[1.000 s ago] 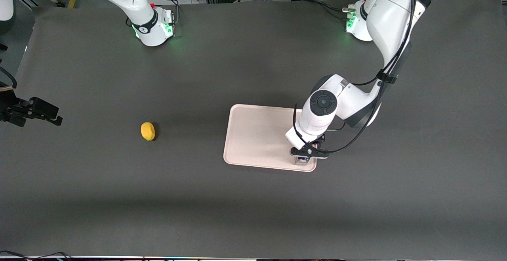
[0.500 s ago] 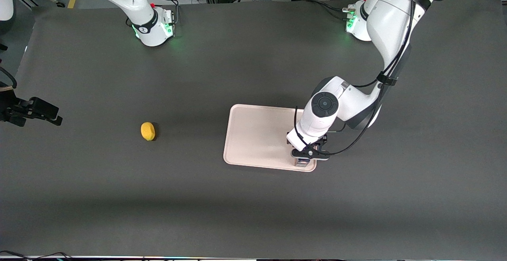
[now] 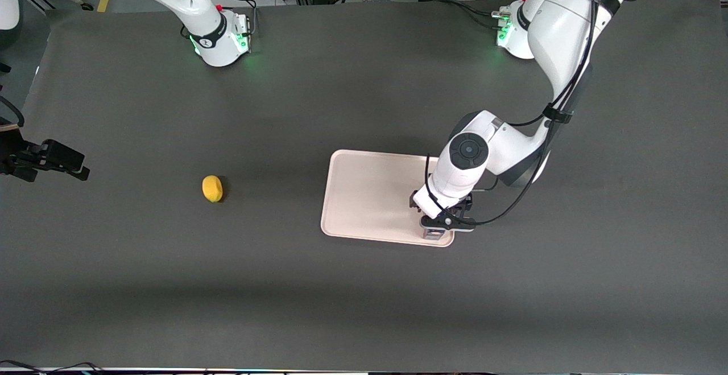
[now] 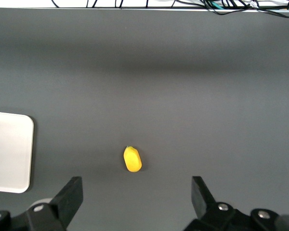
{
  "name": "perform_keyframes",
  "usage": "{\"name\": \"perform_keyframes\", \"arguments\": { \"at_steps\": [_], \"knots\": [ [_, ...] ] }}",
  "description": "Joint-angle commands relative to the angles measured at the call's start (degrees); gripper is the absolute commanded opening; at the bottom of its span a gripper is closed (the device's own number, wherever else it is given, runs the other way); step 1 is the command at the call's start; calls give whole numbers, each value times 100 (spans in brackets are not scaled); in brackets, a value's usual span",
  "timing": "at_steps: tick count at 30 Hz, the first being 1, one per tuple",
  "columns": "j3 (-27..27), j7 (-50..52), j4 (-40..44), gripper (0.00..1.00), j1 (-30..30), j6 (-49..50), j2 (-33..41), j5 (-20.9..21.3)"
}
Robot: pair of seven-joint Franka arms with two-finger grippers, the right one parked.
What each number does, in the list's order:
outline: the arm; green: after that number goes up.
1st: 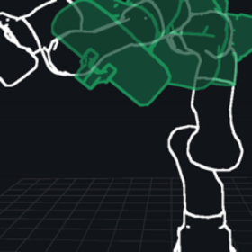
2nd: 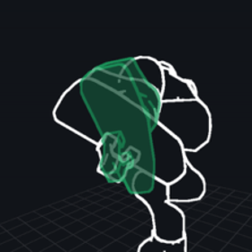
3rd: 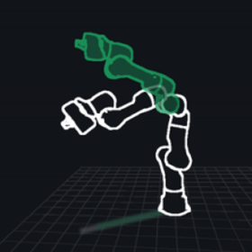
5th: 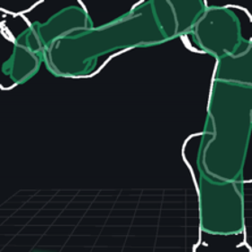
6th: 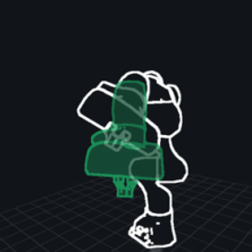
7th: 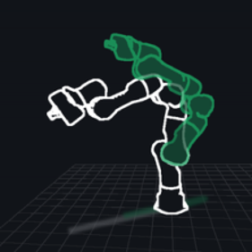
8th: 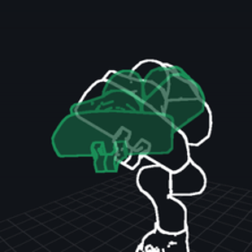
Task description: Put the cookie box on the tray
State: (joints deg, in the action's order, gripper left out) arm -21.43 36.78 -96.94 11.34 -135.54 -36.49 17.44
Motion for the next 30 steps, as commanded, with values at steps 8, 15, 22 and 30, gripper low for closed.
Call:
{"name": "perform_keyframes", "arguments": {
  "at_steps": [8,15,22,30],
  "knots": [
    [-10,57,87,100,-211,431,660,-249],
    [-1,-742,167,100,-519,800,1135,-1118],
    [191,-1559,307,100,-932,1617,1723,-1682],
    [262,-1982,351,100,-1450,2549,2365,-1595]
  ]
}}
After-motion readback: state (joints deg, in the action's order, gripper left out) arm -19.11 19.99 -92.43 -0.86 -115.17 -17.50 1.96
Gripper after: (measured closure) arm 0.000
